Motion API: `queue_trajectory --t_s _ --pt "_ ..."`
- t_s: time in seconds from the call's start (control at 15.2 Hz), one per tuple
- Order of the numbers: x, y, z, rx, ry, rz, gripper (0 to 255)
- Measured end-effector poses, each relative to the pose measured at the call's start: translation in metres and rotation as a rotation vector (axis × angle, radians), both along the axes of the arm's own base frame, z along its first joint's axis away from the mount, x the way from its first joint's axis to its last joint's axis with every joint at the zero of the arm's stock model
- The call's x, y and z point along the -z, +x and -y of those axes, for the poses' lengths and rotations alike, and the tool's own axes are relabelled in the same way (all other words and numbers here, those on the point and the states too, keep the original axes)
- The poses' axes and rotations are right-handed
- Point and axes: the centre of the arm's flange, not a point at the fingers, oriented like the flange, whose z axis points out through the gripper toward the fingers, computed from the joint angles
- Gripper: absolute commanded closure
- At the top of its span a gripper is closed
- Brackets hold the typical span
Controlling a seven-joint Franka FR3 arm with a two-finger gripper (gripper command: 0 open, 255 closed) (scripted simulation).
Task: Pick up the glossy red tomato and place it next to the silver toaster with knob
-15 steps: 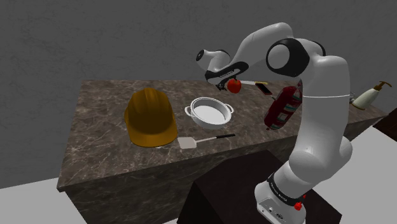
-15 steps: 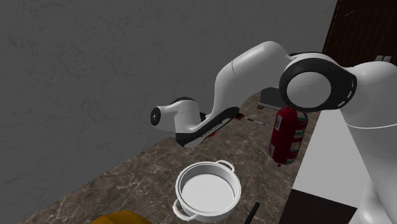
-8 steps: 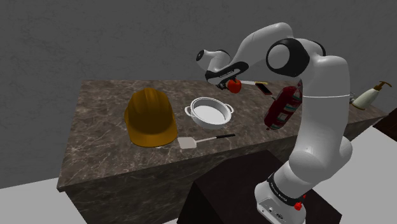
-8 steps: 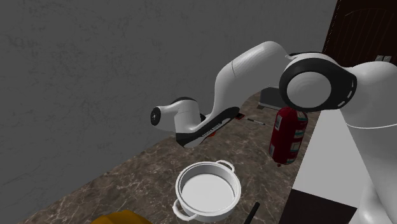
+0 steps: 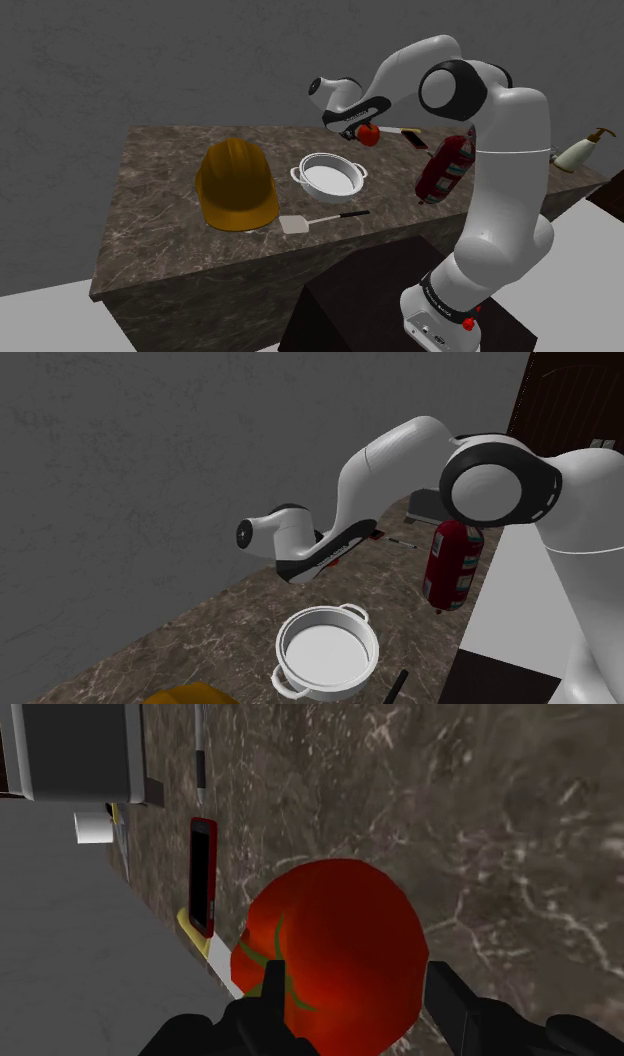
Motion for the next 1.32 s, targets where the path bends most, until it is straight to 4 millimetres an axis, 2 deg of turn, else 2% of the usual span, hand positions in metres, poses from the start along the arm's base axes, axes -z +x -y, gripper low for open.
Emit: queue_trajectory --t_s 0.73,0.79,0.92,1.19,1.32 --pt "-0.055 0.000 0.000 0.000 0.000 0.000 255" --pt "-0.056 0.000 0.000 0.000 0.000 0.001 0" --pt "-0.050 0.001 0.002 0.008 -0.014 -0.005 0" --pt "-0.003 0.001 0.025 0.061 -0.107 -0.044 0" --pt "0.009 -0.003 0.036 0.070 -0.125 -0.050 0"
